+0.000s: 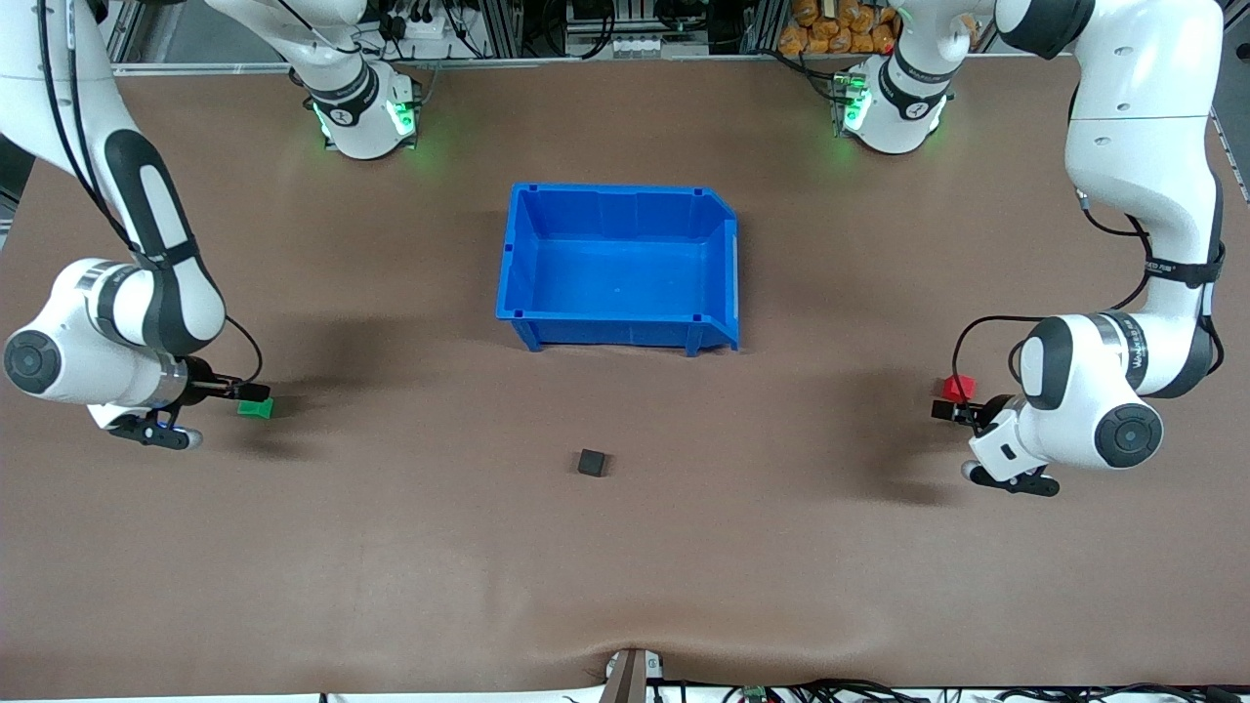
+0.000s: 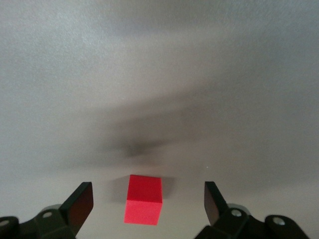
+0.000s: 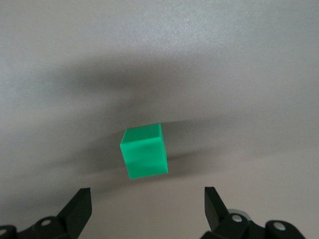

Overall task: Attach green and red cubes to black cube
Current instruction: 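Reach the right gripper to the green cube while the left gripper reaches the red cube, then close the right gripper on the green cube while the left gripper grips red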

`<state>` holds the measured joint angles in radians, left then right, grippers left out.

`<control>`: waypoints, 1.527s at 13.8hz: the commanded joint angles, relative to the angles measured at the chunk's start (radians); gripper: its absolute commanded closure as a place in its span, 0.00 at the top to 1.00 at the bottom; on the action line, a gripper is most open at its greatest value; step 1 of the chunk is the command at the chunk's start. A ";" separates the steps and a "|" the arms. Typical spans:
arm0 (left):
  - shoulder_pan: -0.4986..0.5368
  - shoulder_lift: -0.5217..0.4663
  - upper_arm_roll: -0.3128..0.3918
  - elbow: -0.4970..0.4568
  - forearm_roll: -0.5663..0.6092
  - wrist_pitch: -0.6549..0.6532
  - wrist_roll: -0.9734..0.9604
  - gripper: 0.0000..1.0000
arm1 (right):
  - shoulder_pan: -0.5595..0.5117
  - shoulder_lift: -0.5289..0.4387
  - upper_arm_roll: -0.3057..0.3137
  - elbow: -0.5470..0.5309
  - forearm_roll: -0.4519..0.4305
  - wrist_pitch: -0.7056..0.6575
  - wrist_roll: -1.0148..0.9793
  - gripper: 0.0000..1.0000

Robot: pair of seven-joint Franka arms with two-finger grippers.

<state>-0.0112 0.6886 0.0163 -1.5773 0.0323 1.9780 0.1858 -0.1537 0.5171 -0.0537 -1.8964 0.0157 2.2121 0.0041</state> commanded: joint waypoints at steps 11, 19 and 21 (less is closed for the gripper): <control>0.008 0.003 -0.001 -0.066 0.017 0.042 0.078 0.68 | -0.027 0.093 0.014 0.039 -0.014 0.046 -0.179 1.00; 0.014 0.012 -0.001 -0.079 0.012 0.041 0.095 0.39 | 0.003 0.109 0.014 0.069 -0.014 0.043 -0.112 0.52; 0.023 0.012 -0.001 -0.079 0.005 0.041 0.107 0.35 | 0.003 0.109 0.014 0.080 -0.016 0.041 -0.119 0.16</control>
<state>0.0004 0.7081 0.0171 -1.6450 0.0356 2.0063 0.2645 -0.1501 0.6125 -0.0420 -1.8483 0.0157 2.2624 -0.1303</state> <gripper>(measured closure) 0.608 0.419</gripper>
